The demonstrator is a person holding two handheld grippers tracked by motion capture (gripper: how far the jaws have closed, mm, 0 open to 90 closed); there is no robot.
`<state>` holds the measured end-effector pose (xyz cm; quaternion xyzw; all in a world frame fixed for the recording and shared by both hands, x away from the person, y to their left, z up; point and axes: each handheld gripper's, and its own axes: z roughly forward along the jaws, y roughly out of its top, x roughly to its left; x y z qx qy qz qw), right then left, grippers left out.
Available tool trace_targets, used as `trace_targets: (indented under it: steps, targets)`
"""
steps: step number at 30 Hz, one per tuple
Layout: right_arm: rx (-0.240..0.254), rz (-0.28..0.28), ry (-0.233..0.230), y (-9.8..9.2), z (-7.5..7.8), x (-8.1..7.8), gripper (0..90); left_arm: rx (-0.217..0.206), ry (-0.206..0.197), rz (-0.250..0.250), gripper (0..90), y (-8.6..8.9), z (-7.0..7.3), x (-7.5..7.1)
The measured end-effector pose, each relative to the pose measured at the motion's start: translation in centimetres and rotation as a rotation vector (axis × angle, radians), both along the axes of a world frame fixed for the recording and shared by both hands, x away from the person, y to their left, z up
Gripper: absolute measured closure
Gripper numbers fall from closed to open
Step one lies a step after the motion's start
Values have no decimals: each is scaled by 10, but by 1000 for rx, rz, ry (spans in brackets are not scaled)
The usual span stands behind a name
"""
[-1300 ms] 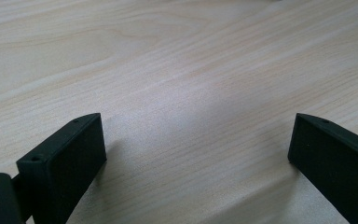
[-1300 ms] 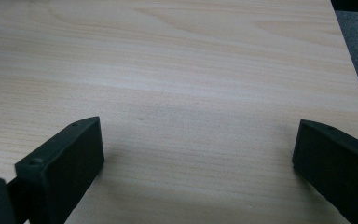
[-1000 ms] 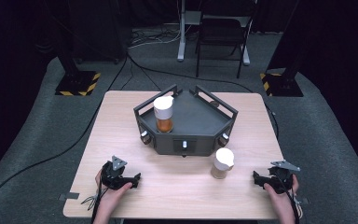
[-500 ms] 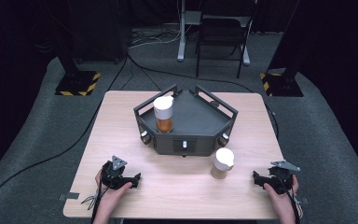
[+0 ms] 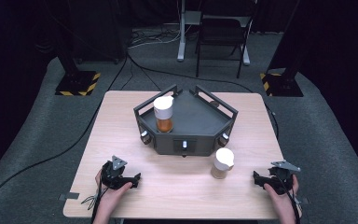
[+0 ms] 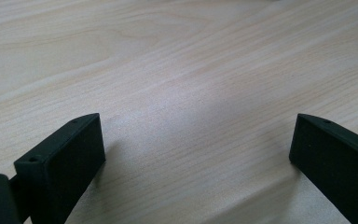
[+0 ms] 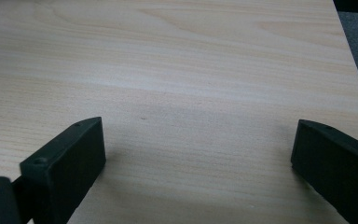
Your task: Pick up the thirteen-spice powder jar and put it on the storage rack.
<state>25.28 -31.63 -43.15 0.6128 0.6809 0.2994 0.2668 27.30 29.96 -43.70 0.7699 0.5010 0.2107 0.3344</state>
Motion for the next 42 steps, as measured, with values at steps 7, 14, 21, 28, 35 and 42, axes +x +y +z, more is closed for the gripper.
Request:
trace_targets:
  steps: [7,14,21,28,35,42]
  targets:
    - [21,7,-2,-3,2,-2,56,2,1,-2,28,0,0,0]
    - [32,27,-34,-2,6,-8,59,2,1,-3,28,0,0,1]
    - [57,61,-71,-2,12,-14,60,2,1,-3,27,0,0,1]
    - [62,103,-94,2,20,-20,61,2,2,-4,26,1,0,1]
    - [61,144,-110,7,27,-24,62,2,2,-5,26,1,0,1]
    - [56,179,-116,13,33,-27,63,3,3,-6,25,1,0,1]
